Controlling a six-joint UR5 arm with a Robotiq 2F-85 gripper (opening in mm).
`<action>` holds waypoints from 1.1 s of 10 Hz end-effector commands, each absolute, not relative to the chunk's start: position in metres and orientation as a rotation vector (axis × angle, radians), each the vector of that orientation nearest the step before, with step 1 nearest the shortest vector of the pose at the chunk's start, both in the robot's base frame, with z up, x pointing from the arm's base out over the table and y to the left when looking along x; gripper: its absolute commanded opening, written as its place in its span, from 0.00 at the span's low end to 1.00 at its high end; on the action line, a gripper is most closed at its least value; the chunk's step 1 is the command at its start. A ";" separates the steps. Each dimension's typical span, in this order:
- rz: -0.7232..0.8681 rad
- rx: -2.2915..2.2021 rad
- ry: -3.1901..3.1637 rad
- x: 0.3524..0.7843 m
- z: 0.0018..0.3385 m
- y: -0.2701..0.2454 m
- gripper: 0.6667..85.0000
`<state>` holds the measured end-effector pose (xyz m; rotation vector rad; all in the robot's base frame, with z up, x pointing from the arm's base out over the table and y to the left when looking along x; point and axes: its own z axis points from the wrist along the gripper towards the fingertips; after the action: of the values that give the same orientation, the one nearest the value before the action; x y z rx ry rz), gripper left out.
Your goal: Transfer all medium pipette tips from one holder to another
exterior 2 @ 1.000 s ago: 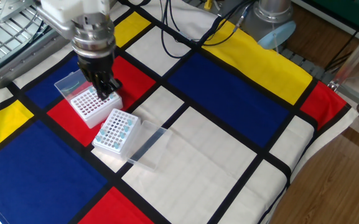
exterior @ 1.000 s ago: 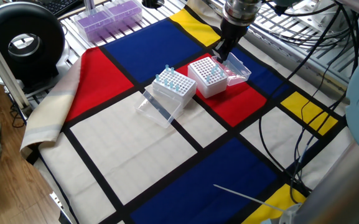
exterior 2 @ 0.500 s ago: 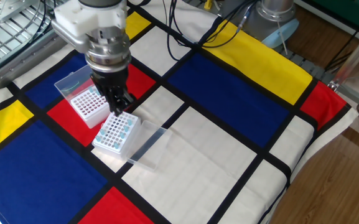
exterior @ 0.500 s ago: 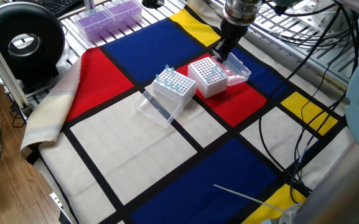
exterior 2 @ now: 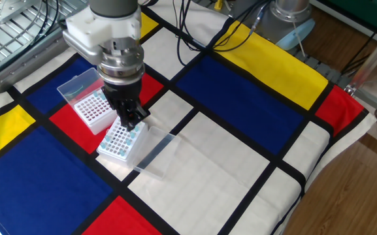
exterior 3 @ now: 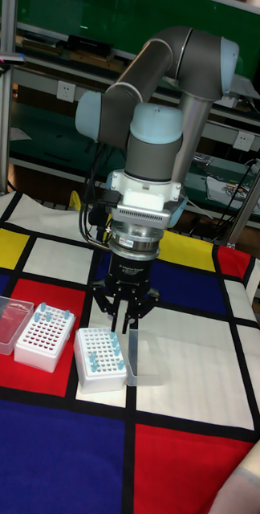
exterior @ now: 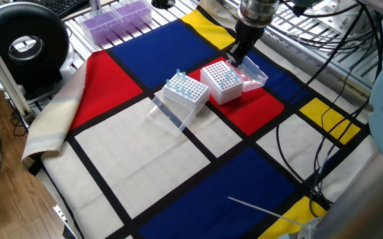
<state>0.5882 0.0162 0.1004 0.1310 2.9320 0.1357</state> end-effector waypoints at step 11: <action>0.157 0.107 2.889 0.569 0.073 0.013 0.30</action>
<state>0.5726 0.0146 0.0729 0.1041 2.8966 0.1442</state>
